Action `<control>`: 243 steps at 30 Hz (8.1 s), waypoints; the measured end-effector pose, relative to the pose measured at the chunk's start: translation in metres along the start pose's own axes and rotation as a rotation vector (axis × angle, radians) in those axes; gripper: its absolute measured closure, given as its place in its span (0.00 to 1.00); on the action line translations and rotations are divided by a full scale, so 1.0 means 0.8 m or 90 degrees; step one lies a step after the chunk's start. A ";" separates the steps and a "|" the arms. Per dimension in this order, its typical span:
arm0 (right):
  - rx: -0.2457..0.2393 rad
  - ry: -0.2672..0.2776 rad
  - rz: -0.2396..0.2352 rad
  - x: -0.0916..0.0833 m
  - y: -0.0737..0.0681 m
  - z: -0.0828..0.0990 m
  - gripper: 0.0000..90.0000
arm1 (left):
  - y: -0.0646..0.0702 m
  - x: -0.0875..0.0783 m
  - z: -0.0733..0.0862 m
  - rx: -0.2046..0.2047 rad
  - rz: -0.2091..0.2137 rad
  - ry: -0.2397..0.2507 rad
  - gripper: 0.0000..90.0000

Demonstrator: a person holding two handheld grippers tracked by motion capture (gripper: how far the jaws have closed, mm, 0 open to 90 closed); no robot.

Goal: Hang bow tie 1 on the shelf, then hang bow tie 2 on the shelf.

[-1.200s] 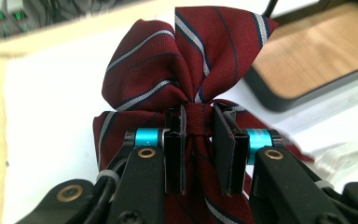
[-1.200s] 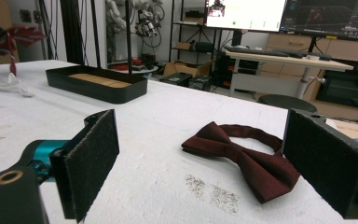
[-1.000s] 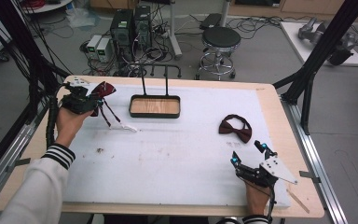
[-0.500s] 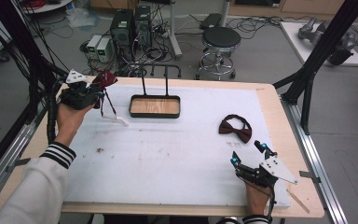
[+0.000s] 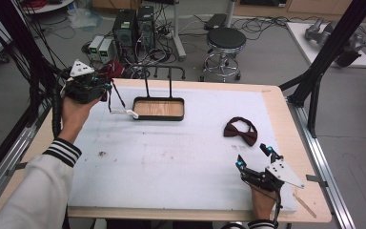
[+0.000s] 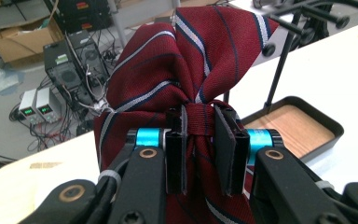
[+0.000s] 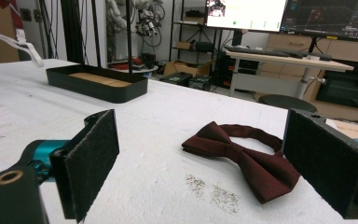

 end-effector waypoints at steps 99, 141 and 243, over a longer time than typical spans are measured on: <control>0.016 0.009 0.004 -0.002 0.003 -0.001 0.11 | -0.030 0.087 0.054 -0.009 -0.028 -0.099 0.18; 0.007 0.001 0.015 0.000 0.003 0.000 0.11 | 0.066 -0.107 0.165 -0.006 0.226 0.219 0.16; -0.164 -0.550 -0.256 0.095 0.099 0.055 0.30 | 0.045 -0.109 0.218 -0.015 0.178 0.234 0.17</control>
Point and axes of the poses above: each handheld gripper's, and its own axes: x roughly forward along the jaws, z roughly out of its underside, y roughly to its right, the point moved 10 cm from there along x, roughly forward along the jaws, and after that the axes turned 4 degrees about -x, right-handed, at the moved point
